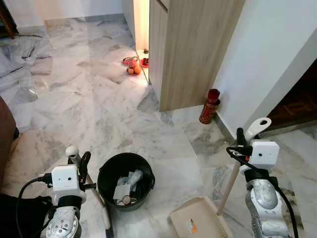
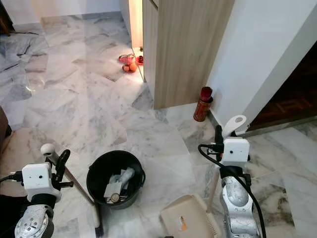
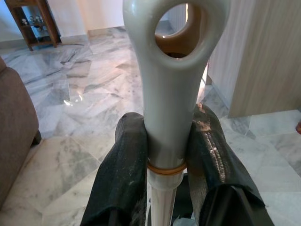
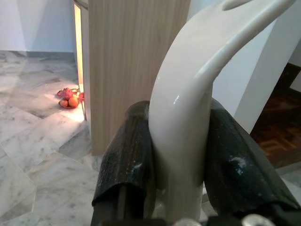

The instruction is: Sweep floor

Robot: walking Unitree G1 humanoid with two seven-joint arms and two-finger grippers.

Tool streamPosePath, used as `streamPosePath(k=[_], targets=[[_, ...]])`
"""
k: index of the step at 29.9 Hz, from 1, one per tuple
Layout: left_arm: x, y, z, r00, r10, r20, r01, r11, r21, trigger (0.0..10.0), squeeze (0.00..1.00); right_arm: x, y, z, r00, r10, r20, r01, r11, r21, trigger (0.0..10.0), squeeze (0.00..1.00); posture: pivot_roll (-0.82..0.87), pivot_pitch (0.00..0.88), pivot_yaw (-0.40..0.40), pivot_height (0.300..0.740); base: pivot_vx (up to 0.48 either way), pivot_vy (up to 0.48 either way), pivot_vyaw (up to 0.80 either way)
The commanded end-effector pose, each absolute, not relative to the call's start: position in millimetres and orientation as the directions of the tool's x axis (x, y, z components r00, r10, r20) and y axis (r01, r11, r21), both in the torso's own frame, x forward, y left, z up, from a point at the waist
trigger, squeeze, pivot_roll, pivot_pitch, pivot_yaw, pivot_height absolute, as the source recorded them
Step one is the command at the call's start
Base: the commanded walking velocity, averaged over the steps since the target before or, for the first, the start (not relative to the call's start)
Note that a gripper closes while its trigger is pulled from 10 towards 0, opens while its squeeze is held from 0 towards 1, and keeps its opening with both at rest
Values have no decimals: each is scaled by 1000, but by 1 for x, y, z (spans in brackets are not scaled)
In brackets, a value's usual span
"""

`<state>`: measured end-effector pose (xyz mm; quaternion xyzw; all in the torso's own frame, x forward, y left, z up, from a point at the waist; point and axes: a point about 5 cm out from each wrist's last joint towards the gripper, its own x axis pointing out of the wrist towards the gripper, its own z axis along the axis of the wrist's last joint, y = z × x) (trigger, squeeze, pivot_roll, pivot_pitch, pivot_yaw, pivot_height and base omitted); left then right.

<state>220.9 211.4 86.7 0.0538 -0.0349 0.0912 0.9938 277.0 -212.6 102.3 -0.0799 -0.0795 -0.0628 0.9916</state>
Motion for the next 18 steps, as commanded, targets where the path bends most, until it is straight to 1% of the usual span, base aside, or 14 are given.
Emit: streamPosePath(k=[1, 9, 18], targets=[[220, 209, 93, 981, 162, 111, -175, 978, 116, 10000, 0, 276, -215, 109, 970, -134, 202, 163, 978, -133, 10000, 0, 12, 151, -48, 740, 0, 0, 0], [222, 208, 93, 982, 154, 112, -167, 979, 119, 10000, 0, 278, -199, 111, 972, -110, 210, 132, 987, -96, 10000, 0, 10, 162, -44, 740, 0, 0, 0], [221, 206, 91, 984, 146, 100, -158, 981, 116, 10000, 0, 277, -199, 110, 972, -115, 205, 136, 986, -94, 10000, 0, 4, 167, -43, 740, 0, 0, 0]])
